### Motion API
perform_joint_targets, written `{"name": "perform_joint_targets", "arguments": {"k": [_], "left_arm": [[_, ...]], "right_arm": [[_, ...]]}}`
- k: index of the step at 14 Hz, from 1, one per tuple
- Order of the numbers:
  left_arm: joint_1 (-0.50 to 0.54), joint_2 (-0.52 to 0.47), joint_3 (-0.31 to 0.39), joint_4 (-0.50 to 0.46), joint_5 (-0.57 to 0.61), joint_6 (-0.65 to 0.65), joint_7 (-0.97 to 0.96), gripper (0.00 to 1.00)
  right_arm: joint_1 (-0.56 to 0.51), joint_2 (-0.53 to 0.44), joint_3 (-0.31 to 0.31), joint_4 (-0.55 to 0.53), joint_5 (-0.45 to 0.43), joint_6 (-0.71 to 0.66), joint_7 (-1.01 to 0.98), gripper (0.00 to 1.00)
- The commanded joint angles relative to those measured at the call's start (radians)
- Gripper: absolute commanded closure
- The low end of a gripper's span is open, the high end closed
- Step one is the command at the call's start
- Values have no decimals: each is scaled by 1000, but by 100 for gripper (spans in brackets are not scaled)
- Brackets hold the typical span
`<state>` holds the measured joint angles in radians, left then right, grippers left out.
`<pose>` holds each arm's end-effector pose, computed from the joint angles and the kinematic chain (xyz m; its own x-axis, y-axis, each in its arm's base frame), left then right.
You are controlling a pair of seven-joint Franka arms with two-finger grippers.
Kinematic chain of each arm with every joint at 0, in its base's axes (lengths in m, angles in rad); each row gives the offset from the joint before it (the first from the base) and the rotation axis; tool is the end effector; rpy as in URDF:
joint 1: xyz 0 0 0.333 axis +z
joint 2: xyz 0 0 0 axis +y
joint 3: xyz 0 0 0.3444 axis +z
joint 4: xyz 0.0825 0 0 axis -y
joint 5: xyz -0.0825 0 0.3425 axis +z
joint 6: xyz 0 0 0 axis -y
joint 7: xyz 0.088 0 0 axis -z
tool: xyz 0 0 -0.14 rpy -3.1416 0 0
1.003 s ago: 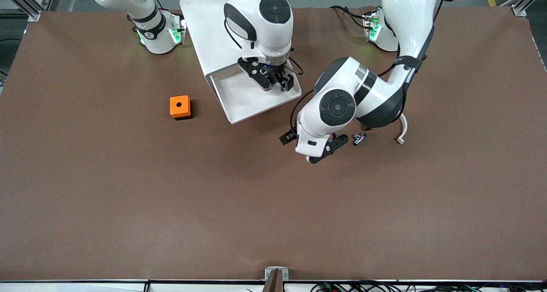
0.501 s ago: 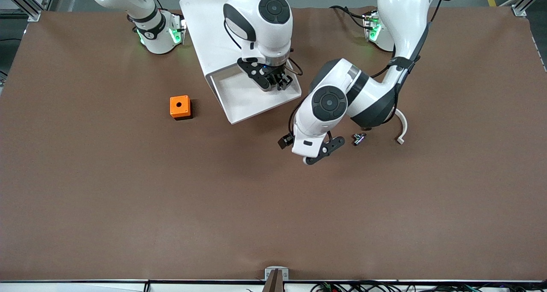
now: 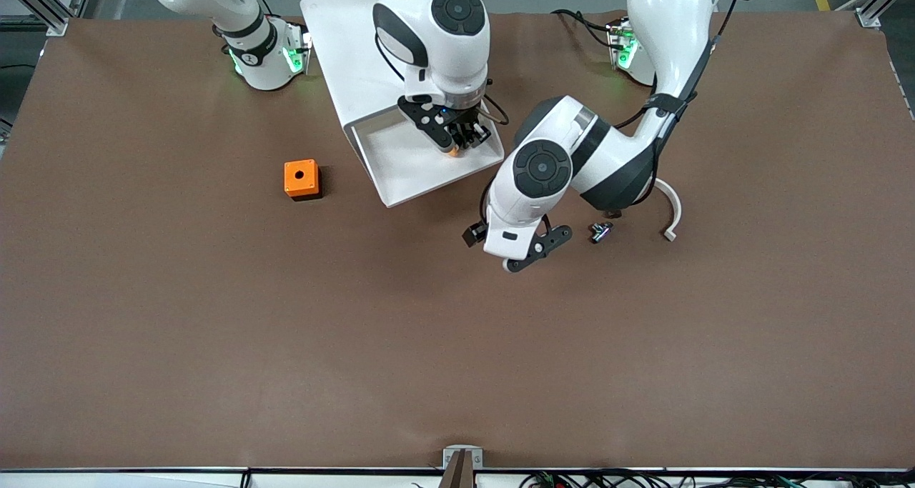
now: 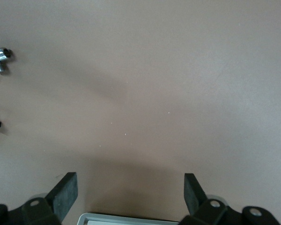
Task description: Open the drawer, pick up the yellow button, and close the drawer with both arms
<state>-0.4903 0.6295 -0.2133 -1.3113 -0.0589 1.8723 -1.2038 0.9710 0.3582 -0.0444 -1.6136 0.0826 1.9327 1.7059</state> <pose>0.5482 -0.4295 0.3784 0.8347 0.5174 -0.1886 0.5282 -0.8491 0.0084 0.3680 0.5091 0.4259 0.6893 -0.7224 -0.0546 -0.7209 -0.6914 0.0472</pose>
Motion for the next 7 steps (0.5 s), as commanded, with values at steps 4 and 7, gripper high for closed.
{"name": "perform_joint_targets", "arguments": {"k": [4,7], "left_arm": [[-11,-39,0,-54,22,8,-16,0],[-17,-51,-2,-77,22,11,-1,0]], "right_arm": [[-58,-10,5,101,16,-53,-85,100],[-109,-76,-2,101,14,-181,-318,100]]}}
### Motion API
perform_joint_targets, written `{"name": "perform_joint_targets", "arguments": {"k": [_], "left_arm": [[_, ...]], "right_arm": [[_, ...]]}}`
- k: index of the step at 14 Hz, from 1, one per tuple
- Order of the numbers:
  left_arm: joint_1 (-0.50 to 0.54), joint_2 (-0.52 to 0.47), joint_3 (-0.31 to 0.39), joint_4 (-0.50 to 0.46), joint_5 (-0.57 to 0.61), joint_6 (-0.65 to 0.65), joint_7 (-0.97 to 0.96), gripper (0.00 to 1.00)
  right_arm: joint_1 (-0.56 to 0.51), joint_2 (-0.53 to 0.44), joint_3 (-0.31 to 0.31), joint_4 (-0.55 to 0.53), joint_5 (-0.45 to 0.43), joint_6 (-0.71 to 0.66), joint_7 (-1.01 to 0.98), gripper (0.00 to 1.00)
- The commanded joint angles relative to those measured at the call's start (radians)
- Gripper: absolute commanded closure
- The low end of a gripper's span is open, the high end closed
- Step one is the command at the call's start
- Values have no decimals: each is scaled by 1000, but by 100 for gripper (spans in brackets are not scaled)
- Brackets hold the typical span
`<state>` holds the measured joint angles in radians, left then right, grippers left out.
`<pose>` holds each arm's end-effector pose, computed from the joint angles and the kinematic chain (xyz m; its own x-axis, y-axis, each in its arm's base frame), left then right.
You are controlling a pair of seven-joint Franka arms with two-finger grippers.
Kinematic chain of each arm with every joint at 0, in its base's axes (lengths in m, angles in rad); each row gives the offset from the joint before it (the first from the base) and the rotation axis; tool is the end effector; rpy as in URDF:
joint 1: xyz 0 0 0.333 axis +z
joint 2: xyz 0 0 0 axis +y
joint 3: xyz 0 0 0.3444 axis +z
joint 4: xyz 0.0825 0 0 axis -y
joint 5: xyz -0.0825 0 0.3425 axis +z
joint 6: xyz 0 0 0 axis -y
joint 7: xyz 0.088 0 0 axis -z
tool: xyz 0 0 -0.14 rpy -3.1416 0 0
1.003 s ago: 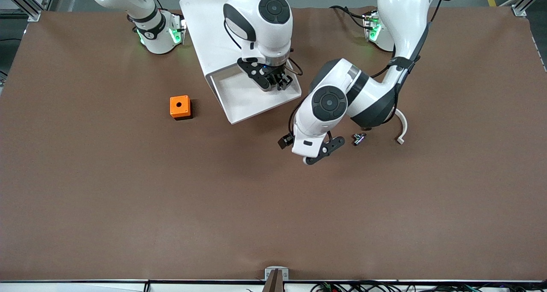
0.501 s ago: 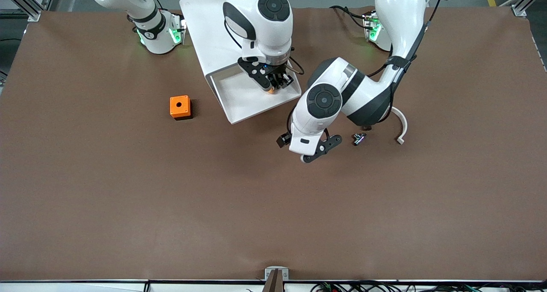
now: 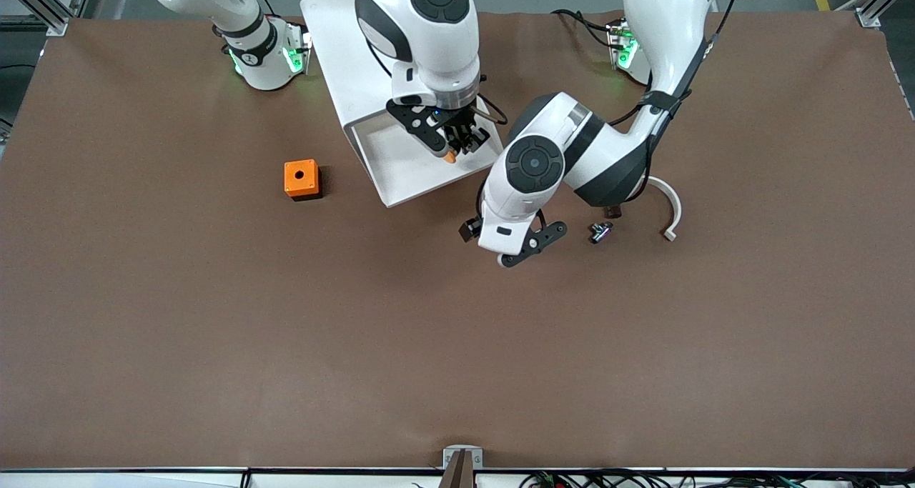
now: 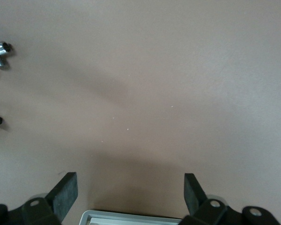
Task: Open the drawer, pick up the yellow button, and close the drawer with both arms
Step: 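Lift the yellow button out of the drawer with the right gripper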
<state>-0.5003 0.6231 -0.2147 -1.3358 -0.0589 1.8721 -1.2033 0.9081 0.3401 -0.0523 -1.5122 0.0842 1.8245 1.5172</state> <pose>0.5387 -0.4335 0.3724 0.8396 0.5073 -0.1945 0.5157 -0.8567 -0.0085 0.4017 0.4838 0.4723 0.7749 -0.6288 -0.0648 -0.6287 -0.7773 0.0244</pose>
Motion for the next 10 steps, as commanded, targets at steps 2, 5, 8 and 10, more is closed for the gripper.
{"name": "perform_joint_targets", "arguments": {"k": [2,5,8,10], "left_arm": [[-15,-46,0,-60,22,13,4,0],[-17,-46,-8,-74,22,13,8,0],[-14,-49,-43,-91,21,15,7,0],[-15,-59,-70,-111,11,13,5,0]], "right_arm": [[-131,-113,6,0,12,-155,-289,100],[-309,-173,5,-2,11,-227,-533,100],[-509,-170,3,-23,-30,-219,-783,100],[-642,-162,5,-66,-80,-157,-938,100]]}}
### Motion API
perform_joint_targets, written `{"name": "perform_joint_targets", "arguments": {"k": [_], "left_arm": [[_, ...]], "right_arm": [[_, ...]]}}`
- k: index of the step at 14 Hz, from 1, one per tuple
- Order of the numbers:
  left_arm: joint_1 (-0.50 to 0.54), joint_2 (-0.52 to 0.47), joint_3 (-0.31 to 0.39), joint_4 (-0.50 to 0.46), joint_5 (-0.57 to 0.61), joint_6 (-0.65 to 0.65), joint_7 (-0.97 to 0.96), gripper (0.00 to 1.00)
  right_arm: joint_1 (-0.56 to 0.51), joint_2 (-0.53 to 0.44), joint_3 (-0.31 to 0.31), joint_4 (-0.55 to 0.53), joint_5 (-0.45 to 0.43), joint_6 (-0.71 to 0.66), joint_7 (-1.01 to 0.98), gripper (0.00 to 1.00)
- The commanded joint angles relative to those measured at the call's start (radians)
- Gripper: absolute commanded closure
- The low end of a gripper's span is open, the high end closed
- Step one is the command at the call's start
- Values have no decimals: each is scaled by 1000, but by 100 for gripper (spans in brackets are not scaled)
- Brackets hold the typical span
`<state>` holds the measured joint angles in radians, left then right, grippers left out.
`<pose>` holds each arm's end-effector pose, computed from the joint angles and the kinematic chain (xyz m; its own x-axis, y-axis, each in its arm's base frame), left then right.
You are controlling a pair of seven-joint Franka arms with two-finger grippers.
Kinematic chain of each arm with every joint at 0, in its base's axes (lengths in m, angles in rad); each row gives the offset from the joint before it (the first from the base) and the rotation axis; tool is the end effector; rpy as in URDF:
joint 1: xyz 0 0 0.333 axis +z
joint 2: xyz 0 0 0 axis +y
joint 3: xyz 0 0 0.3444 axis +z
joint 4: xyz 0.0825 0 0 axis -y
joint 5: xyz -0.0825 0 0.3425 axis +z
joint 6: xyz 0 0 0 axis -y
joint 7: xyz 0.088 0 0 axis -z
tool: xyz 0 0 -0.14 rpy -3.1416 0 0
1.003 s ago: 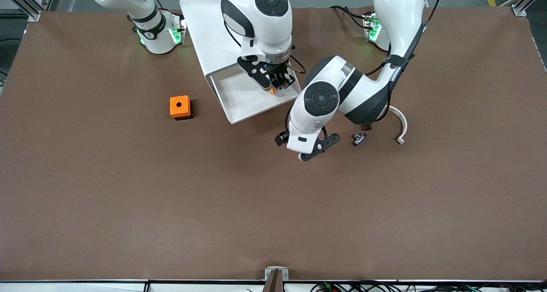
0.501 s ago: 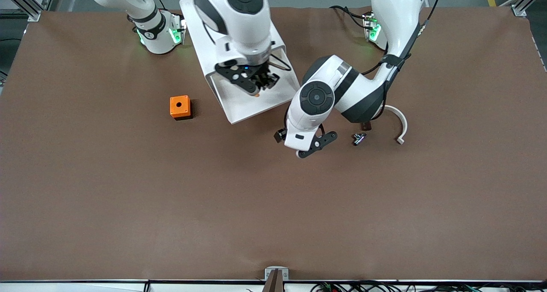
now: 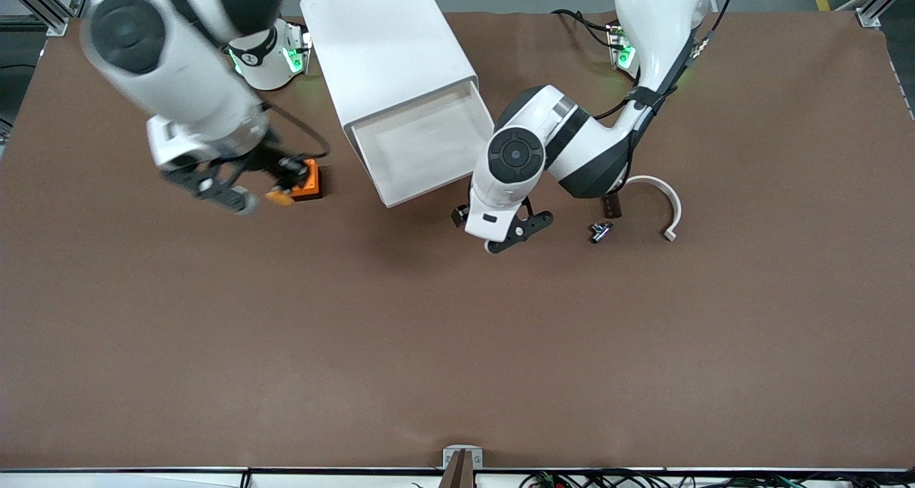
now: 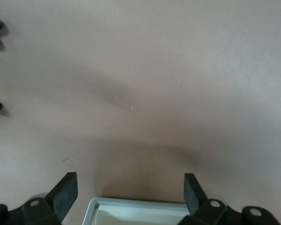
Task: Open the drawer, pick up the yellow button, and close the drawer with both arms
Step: 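Lift the yellow button out of the drawer with the right gripper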
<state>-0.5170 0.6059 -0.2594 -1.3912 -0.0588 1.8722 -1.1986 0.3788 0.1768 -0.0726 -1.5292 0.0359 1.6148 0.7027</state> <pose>0.5043 -0.4553 0.3643 0.8628 0.4524 -0.2258 0.4579 -0.8885 -0.0307 0.5382 0.1788 0.5459 0.9175 -0.3889 -0.0839 -0.3867 -0.9213 0.0412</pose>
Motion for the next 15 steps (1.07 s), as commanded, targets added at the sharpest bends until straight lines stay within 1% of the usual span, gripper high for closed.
{"name": "perform_joint_targets", "arguments": {"k": [1,3,5,7,10,13,15], "left_arm": [[2,-44,-34,-63,10,8,-1,0],[0,-61,-35,-94,11,8,-1,0],[-1,-69,-40,-98,10,8,-1,0],[2,-74,-57,-98,10,8,1,0],[0,-75,-67,-98,8,8,-1,0],[0,-75,-83,-100,7,8,1,0],[-1,-71,-103,-103,7,8,1,0]], "right_arm": [[-179,9,25,-81,-33,91,-190,100],[-288,44,25,-112,-34,152,-287,100],[-423,101,25,-152,-36,256,-426,100],[-518,160,25,-169,-36,356,-559,100],[-590,233,25,-169,-34,415,-646,100],[-635,314,27,-169,-33,462,-696,100],[-656,372,27,-169,-33,554,-751,100]]}}
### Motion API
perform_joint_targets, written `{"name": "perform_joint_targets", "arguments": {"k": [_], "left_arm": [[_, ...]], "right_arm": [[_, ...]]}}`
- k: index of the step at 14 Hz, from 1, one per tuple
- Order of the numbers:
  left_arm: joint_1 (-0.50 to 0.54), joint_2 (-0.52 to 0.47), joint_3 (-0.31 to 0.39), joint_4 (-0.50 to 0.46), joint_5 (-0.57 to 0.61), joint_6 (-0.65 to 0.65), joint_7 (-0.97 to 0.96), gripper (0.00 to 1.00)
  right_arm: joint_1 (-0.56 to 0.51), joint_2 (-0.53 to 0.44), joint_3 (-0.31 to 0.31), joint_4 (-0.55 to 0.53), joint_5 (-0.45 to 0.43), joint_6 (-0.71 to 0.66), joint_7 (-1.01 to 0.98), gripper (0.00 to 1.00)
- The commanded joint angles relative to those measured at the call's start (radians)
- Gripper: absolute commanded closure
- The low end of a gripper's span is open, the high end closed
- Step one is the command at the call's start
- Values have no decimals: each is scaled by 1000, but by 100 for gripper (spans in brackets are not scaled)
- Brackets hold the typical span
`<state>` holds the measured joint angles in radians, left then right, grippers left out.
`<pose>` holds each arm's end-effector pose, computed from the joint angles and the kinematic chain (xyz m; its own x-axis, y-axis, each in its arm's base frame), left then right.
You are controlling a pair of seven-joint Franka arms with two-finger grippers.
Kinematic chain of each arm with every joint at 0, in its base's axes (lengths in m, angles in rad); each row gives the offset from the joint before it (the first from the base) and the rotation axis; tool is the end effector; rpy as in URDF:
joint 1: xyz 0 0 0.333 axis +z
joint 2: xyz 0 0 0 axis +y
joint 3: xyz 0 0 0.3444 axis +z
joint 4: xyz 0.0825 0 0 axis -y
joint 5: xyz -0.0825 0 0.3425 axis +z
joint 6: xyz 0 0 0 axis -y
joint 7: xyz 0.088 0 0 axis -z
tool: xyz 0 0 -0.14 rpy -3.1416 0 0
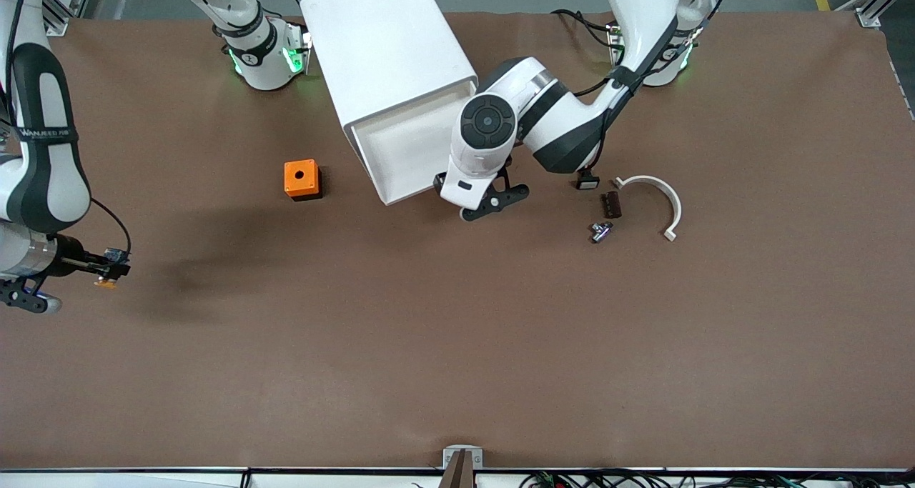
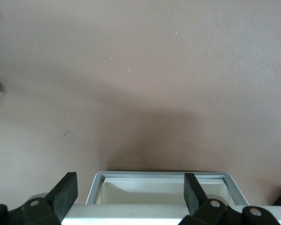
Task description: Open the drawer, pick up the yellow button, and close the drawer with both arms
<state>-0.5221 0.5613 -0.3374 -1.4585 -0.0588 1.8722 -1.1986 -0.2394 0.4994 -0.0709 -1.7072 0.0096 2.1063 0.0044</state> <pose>0.4574 -0.4803 0.3727 0.8891 0.3782 -0.2578 0.3835 -0.9230 -0.0315 0.6068 -0.1888 0.3114 0.9463 -0.3077 -0.0988 -0.3066 -0.9515 0.0266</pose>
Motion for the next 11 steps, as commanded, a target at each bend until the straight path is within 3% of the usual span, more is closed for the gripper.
{"name": "perform_joint_targets", "arguments": {"k": [1,5,11], "left_arm": [[4,-24,-29,-37,7,8,1,0],[-18,-23,-32,-39,7,8,1,0],[-79,-18,-32,-49,7,7,1,0]], "right_arm": [[-41,85,23,11,-7,107,-81,100],[-67,156,25,11,-7,193,-127,100],[-67,189,25,11,1,211,-132,100]]}}
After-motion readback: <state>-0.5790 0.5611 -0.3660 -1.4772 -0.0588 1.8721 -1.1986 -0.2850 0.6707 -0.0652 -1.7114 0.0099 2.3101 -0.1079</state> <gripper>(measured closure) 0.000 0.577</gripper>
